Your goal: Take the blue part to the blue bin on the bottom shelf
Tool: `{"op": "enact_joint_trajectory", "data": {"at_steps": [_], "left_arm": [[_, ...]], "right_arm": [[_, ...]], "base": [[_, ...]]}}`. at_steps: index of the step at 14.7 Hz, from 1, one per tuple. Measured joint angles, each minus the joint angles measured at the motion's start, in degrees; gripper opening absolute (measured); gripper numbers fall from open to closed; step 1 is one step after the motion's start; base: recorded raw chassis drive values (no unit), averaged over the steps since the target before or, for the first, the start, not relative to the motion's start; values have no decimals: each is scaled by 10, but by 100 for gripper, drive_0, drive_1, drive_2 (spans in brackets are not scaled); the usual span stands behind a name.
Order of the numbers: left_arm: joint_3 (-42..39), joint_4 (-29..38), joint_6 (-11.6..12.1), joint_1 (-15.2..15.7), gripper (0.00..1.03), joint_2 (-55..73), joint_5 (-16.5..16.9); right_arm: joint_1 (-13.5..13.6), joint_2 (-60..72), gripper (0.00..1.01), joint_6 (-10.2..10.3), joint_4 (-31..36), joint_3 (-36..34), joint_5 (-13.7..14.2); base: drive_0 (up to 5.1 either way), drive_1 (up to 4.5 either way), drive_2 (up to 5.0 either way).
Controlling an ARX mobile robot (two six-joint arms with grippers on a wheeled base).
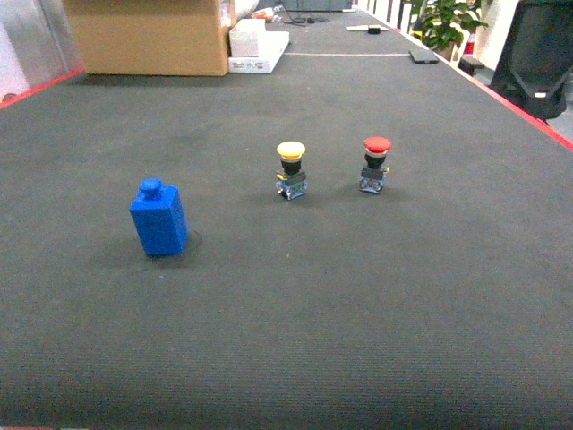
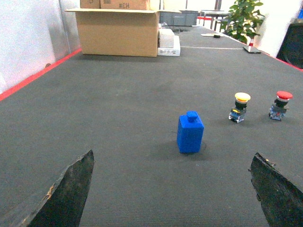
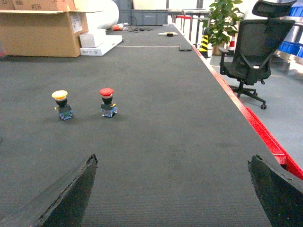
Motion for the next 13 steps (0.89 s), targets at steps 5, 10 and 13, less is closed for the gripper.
{"op": "enact_joint_trajectory", "data": {"at_steps": [5,10,13], "left_arm": [[28,95,-40,-79,98,269,-139],[163,452,-50,-101,98,770,-55],[243,528,-38,-110,98,962,-54]], "right_arm": [[0,0,98,0,0,0,0],[0,0,98,0,0,0,0],[0,0,98,0,0,0,0]], "base": [[0,0,0],[0,0,0],[0,0,0]]}}
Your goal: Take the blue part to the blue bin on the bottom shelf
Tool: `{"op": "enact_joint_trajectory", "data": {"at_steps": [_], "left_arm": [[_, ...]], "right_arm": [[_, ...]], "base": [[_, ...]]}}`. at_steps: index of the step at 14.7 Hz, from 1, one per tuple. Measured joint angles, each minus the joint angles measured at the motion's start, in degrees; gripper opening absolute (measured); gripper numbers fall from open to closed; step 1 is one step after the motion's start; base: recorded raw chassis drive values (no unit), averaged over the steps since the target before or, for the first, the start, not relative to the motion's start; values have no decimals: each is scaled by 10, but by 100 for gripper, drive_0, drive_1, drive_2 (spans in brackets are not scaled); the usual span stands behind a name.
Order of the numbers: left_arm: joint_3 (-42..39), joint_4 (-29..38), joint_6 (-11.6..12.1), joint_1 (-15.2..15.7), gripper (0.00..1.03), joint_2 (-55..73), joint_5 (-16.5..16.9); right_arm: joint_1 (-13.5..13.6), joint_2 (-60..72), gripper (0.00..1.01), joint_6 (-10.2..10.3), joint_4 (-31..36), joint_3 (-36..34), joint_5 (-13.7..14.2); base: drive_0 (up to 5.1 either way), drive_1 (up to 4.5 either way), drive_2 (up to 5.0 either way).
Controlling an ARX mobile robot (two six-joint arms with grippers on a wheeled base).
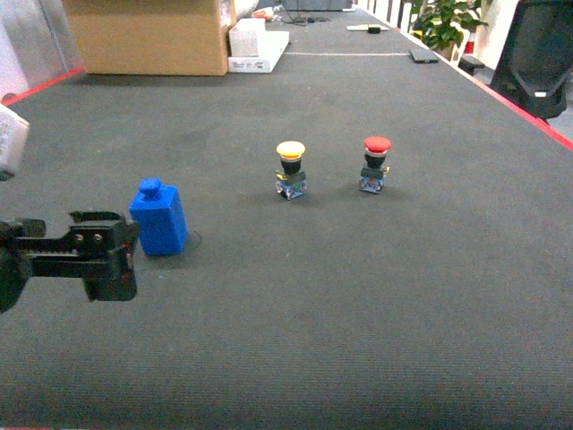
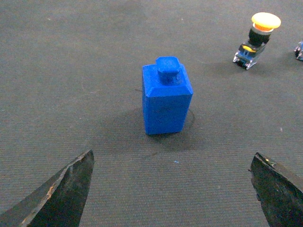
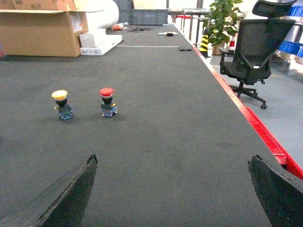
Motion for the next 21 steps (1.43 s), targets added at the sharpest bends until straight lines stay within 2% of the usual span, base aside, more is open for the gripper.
{"op": "enact_joint_trajectory", "data": {"at_steps": [4,8,11,15,18,20,21], "left_arm": [[92,9,7,7,98,137,14],[179,-17,24,20,98,214,40],[239,-33,30,22,98,248,43],[318,-67,33,24,98,301,27],[351,-96,21,29,98,316,27],[353,-98,18,31,69,318,30],[353,-97,18,33,58,318,31]], "right_arm": [[0,0,98,0,0,0,0],[0,0,98,0,0,0,0],[0,0,98,0,0,0,0],[0,0,98,0,0,0,0],[0,0,98,0,0,0,0],[0,0,98,0,0,0,0],[0,0,98,0,0,0,0]], "base": [[0,0,0],[0,0,0],[0,0,0],[0,0,0],[0,0,0],[0,0,0],[0,0,0]]}}
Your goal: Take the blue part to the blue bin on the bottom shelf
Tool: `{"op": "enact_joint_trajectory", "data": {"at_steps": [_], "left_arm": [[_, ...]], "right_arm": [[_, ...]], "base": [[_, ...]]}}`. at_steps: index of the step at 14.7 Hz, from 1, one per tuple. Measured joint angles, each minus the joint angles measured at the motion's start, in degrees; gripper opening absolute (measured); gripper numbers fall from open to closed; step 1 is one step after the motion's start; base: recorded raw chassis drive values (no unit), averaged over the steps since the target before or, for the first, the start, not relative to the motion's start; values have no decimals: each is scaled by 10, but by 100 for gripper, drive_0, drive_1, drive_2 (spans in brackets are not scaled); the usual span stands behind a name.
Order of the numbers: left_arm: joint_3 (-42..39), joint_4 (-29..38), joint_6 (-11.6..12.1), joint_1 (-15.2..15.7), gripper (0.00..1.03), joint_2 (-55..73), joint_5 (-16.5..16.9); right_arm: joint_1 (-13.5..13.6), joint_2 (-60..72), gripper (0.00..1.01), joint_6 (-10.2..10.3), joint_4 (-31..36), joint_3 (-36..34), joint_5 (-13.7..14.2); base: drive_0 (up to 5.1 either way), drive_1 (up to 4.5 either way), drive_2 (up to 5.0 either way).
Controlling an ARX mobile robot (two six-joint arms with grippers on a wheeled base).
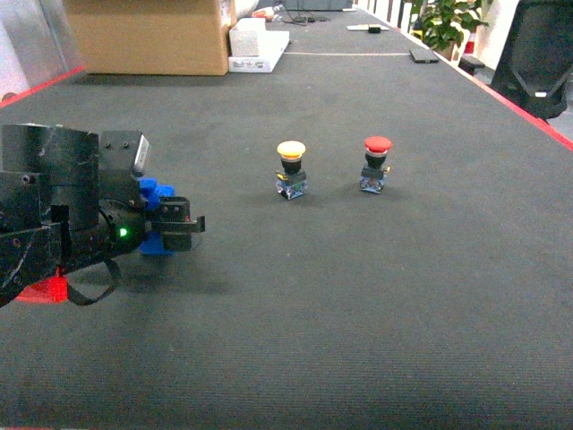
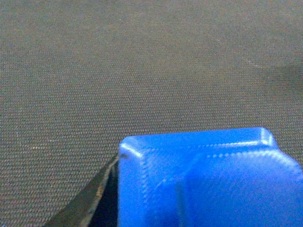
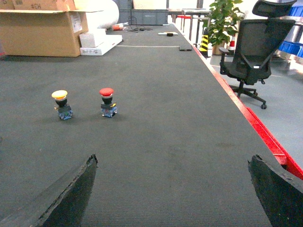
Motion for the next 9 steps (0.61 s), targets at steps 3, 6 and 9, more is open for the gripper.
{"op": "enact_joint_trajectory", "data": {"at_steps": [3,6,9], "left_arm": [[-9,11,0,1,45,-3,-3],[-115,56,-8,8,44,-78,-10],[-279,75,-25,3,44,-250,-31]], "right_arm": [[0,0,98,0,0,0,0],[0,0,98,0,0,0,0],[0,0,98,0,0,0,0]], "base": [[0,0,0],[0,0,0],[0,0,0]]}}
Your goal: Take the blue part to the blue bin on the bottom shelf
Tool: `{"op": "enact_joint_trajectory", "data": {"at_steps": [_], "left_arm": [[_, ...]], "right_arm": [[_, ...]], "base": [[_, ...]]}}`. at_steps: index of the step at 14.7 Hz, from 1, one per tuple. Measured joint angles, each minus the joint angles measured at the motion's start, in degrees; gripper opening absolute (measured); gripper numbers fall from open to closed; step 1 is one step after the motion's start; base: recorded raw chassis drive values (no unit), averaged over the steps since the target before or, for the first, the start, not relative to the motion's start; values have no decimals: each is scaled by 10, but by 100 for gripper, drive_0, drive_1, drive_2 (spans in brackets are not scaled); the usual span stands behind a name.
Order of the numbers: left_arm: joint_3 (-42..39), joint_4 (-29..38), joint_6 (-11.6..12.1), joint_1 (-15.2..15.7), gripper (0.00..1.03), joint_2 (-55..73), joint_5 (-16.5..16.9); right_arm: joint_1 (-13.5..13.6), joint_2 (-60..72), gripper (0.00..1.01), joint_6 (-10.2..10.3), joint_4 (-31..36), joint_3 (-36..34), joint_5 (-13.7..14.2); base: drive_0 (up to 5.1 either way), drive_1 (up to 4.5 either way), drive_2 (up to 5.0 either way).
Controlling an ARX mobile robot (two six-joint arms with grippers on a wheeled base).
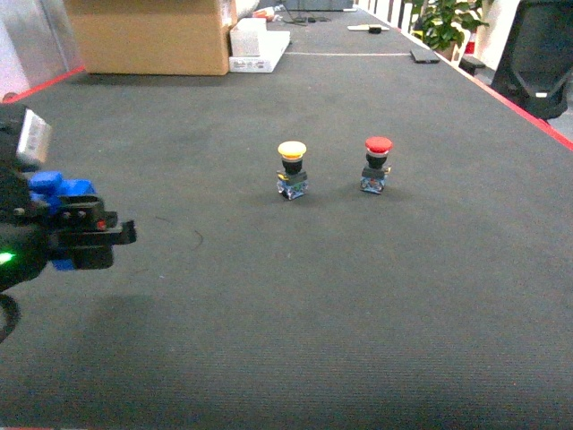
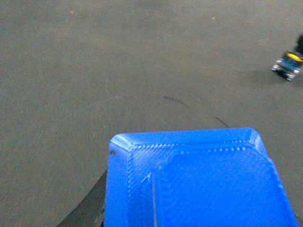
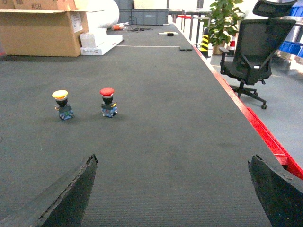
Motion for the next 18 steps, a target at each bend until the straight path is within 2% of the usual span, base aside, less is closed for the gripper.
{"op": "enact_joint_trajectory", "data": {"at_steps": [1,2,3,4,6,8,9,10,11,17,18], "left_arm": [[-54,-44,0,-14,44,-97,-10],[-75,-70,3,-22,44,-156,-17],[-101,-116,10,-36,44,-264,-37],[-120,-169,11,-43,44,-371,-60],[-160,-303,10,-65,44,-574,-127],[-172,-442,0,-122,44,-752,-189],[-179,-508,-15,-156,44,-829,-220],[-186,-544,-22,-179,44,-876,-243],[-191,-551,-26,-186,44,-899,-252],[-191,-554,-35,-184,44,-894,-253],[-192,-555,-35,-184,44,-894,-253]], "right_arm": [[0,0,98,0,0,0,0],[0,0,98,0,0,0,0],[0,0,98,0,0,0,0],[0,0,98,0,0,0,0],[0,0,98,0,0,0,0],[0,0,98,0,0,0,0],[0,0,98,0,0,0,0],[0,0,98,0,0,0,0],[0,0,98,0,1,0,0],[0,0,98,0,0,0,0],[0,0,98,0,-1,0,0]], "base": [[0,0,0],[0,0,0],[0,0,0],[0,0,0],[0,0,0],[0,0,0],[0,0,0],[0,0,0],[0,0,0],[0,0,0],[4,-407,414]]}}
